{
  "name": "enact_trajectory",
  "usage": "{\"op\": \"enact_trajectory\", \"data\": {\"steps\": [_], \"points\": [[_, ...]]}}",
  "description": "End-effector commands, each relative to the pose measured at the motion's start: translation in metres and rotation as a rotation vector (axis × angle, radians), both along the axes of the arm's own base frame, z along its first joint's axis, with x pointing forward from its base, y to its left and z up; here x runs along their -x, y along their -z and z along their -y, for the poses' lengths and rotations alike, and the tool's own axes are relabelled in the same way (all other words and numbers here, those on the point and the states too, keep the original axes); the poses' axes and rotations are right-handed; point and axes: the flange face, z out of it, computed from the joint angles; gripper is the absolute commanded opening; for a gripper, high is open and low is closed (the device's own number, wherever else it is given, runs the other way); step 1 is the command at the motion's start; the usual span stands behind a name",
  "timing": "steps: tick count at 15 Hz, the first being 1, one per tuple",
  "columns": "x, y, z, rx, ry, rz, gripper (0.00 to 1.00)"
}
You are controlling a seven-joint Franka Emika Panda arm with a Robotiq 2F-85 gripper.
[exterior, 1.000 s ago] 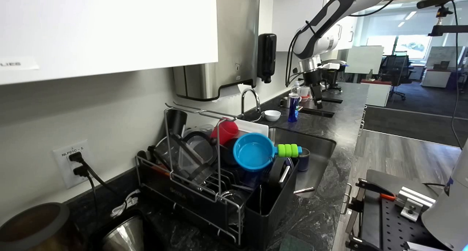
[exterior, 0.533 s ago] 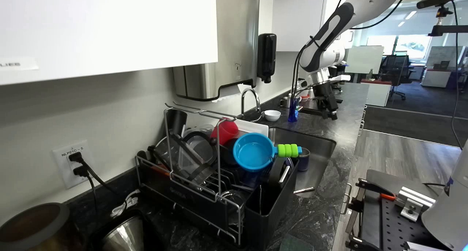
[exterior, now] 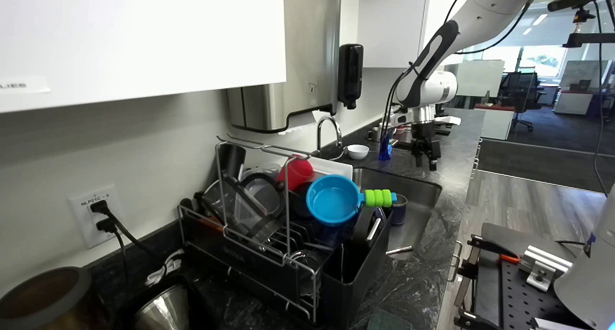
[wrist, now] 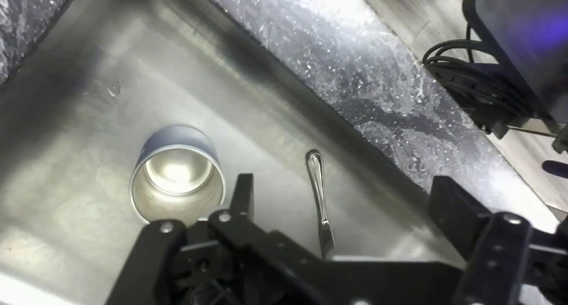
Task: Move the mug from the sink to the dish rack
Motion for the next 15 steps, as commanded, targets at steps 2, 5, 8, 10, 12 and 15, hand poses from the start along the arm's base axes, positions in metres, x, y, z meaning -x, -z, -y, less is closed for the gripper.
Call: {"op": "enact_trajectory", "data": {"steps": [2,5,8,10,12,15], "points": [[0.002,0.03,-0.002,0.009,-0.052,0.114,1.0],[0.005,0.049,-0.004,0.015,-0.078,0.164,1.0],[0.008,0.062,-0.005,0.015,-0.102,0.204,1.0],[0.009,0.068,-0.006,0.012,-0.114,0.223,1.0],[0.008,0.076,-0.007,0.009,-0.129,0.238,1.0],[0.004,0.09,-0.01,0.014,-0.155,0.248,1.0]]}}
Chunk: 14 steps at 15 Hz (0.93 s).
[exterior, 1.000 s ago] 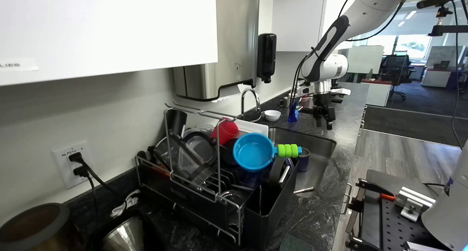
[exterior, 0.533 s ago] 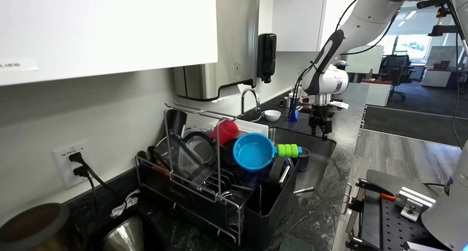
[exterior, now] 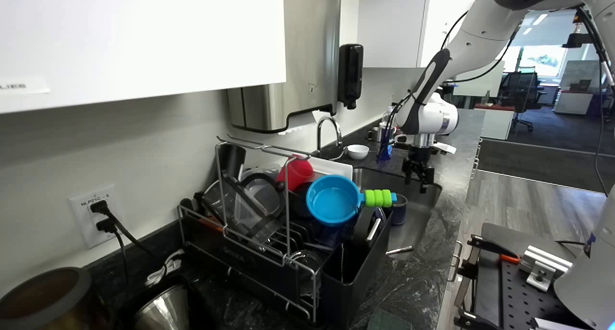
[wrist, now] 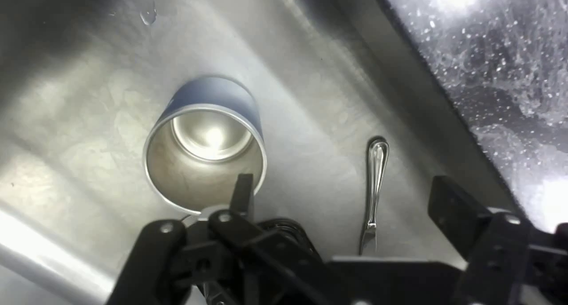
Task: Move the mug from the sink to the dish rack
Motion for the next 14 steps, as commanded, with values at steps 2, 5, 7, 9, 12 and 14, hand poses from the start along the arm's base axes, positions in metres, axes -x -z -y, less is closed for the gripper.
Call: {"op": "enact_trajectory", "data": {"steps": [2,5,7,9,12,14], "points": [[-0.004,0.02,-0.004,0.03,-0.049,0.029,1.0],[-0.002,0.019,-0.006,0.01,-0.018,0.005,1.0],[-0.003,0.017,-0.006,0.012,-0.018,0.007,1.0],[-0.003,0.017,-0.005,0.012,-0.018,0.008,1.0],[-0.004,0.022,-0.006,0.013,-0.019,0.0,1.0],[-0.006,0.031,-0.008,0.019,-0.035,-0.009,1.0]]}}
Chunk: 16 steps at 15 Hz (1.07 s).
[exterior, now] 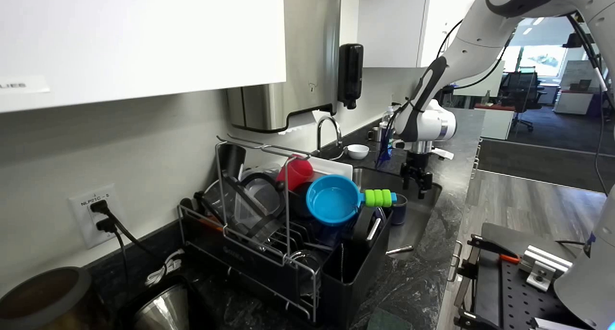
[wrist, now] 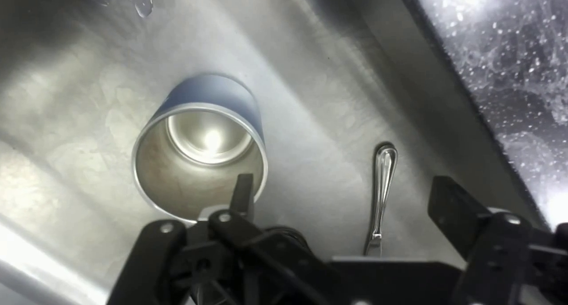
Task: Move the mug from the sink to the dish rack
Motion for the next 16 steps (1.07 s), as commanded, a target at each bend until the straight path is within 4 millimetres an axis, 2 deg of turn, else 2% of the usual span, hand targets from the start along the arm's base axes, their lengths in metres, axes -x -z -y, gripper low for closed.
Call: {"op": "enact_trajectory", "data": {"steps": [1,8,16], "points": [[-0.005,0.016,-0.004,0.007,-0.02,-0.017,1.0],[-0.019,0.048,-0.015,0.004,-0.082,0.004,1.0],[-0.037,0.069,-0.003,0.072,-0.128,0.057,1.0]]}}
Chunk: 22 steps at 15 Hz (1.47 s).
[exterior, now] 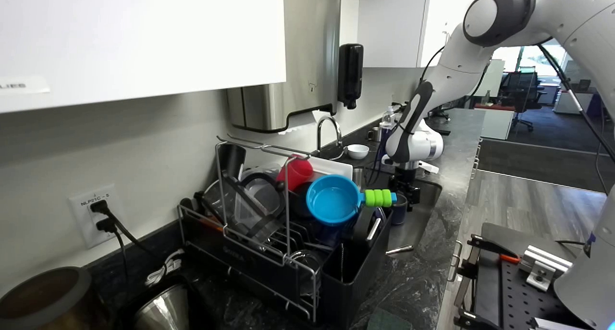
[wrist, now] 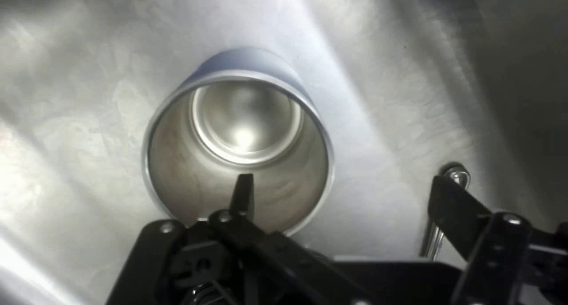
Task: Move the mug from the sink to the dish rack
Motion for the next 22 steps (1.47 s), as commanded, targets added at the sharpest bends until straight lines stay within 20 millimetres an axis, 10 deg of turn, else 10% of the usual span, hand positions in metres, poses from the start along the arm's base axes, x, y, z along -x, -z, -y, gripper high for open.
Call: {"op": "enact_trajectory", "data": {"steps": [1,11,22], "points": [[-0.005,0.007,0.01,0.027,-0.023,0.034,1.0],[0.001,0.03,0.029,0.063,-0.041,0.029,1.0],[0.016,0.055,0.02,0.07,-0.094,0.006,0.1]]}}
